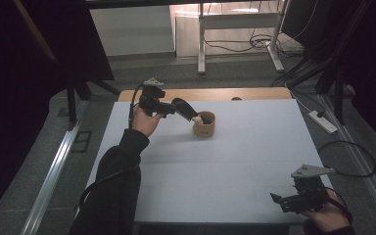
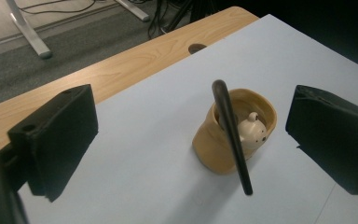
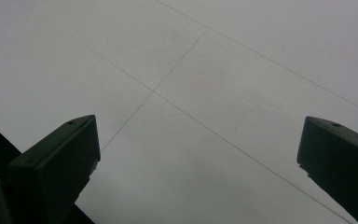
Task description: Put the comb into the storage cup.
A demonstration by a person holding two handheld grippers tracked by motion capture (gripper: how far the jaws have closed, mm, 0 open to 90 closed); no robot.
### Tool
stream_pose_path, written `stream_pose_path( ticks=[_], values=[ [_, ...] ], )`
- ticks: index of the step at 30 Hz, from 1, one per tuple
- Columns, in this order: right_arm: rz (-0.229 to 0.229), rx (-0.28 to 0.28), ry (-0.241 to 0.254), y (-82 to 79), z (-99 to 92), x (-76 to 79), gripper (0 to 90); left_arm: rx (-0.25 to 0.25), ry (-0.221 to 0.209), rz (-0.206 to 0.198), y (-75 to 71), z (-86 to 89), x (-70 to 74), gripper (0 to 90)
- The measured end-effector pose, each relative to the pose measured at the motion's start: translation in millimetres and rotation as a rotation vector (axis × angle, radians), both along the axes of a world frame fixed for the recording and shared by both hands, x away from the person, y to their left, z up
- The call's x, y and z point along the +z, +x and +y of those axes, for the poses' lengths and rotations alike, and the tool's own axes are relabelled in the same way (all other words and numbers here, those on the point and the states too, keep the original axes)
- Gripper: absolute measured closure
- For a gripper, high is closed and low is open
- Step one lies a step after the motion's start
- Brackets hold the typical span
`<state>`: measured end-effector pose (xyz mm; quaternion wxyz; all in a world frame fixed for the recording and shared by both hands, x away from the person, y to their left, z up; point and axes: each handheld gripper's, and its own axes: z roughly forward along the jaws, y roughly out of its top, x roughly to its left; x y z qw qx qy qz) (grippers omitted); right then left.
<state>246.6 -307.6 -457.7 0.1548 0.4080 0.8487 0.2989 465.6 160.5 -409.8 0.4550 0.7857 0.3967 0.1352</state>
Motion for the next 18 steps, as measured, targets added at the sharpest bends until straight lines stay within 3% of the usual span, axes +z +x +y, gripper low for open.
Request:
stream_pose_path(
  ticks=[18],
  values=[
    [-0.003,0.000,0.004,-0.5,0.0,0.3,0.0,-0.009,0.020,-0.002,-15.7,9.0,-6.7,0.0]
  ],
)
